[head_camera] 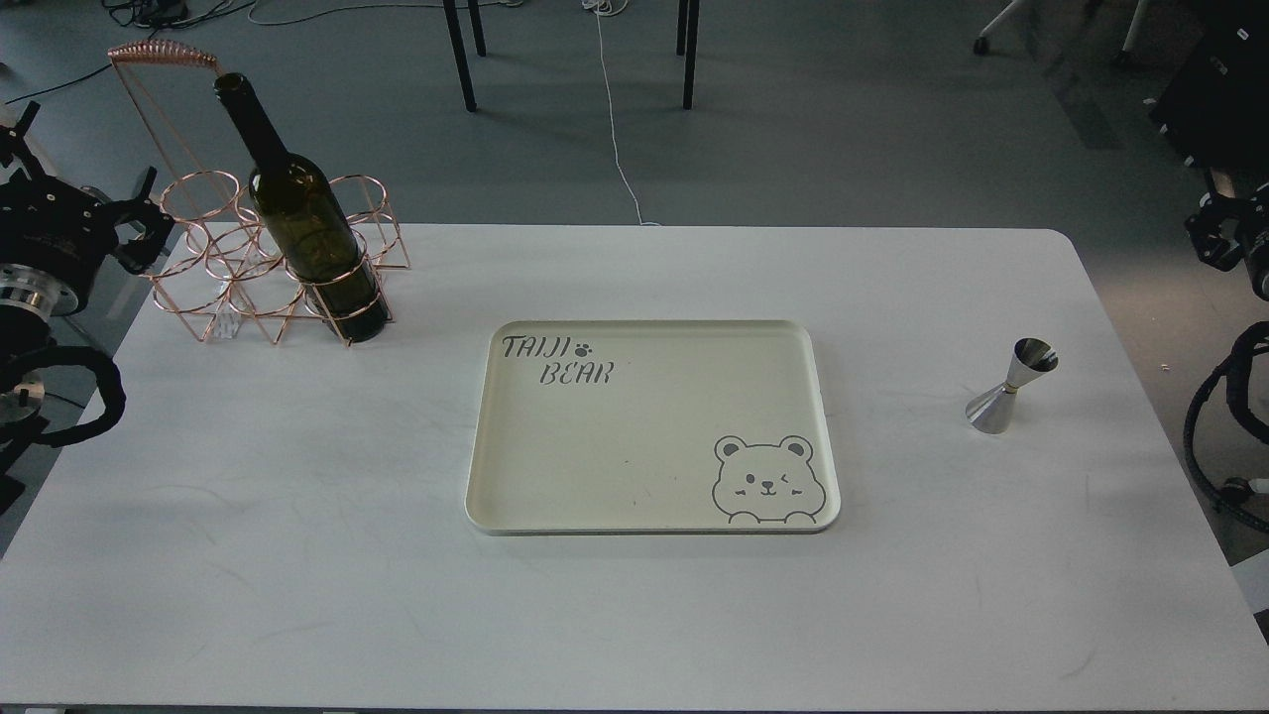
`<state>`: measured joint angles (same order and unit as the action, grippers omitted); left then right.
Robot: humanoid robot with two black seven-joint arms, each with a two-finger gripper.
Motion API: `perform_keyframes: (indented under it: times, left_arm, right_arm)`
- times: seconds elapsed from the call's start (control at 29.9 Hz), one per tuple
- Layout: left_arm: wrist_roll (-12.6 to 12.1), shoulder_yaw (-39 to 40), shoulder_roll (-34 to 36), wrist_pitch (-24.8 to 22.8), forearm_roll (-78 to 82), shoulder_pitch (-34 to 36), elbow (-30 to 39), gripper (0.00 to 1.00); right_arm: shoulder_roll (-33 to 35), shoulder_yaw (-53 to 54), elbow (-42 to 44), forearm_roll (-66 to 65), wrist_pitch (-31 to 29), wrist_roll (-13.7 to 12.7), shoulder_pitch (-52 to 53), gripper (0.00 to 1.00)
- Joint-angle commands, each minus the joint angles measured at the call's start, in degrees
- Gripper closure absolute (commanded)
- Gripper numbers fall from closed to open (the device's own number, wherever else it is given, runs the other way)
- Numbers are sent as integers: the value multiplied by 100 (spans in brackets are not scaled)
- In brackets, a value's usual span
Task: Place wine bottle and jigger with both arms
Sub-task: 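Open the left gripper and withdraw it from the bottle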
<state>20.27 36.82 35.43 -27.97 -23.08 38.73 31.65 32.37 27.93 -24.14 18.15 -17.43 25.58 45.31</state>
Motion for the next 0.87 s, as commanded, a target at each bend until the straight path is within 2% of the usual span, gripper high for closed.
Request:
perform_keyframes:
  times: [0.0,0.2,0.44,0.67,0.84]
  left_arm:
    - [12,97,-176,-3,-4,-85,-9,2]
    - [56,106,-220,-3,-4,-128,-1,2]
    - [65,97,-212,-3,14,-225,-1,2]
    - [56,71,-212,-3,58,-340,-1,2]
    - [56,79,-194,-3,58,-331,8,2]
  right_arm:
    - [-125,440,15,49,-312,-18,-277,1]
    - [-380,959,15,49,-560,-18,-681,1]
    - [-459,916,164,40,-559,17,-945,1]
    - [-521,723,516,-13,-1051,8,-1086,1]
    - [-521,687,569,-22,-1057,0,-998,1]
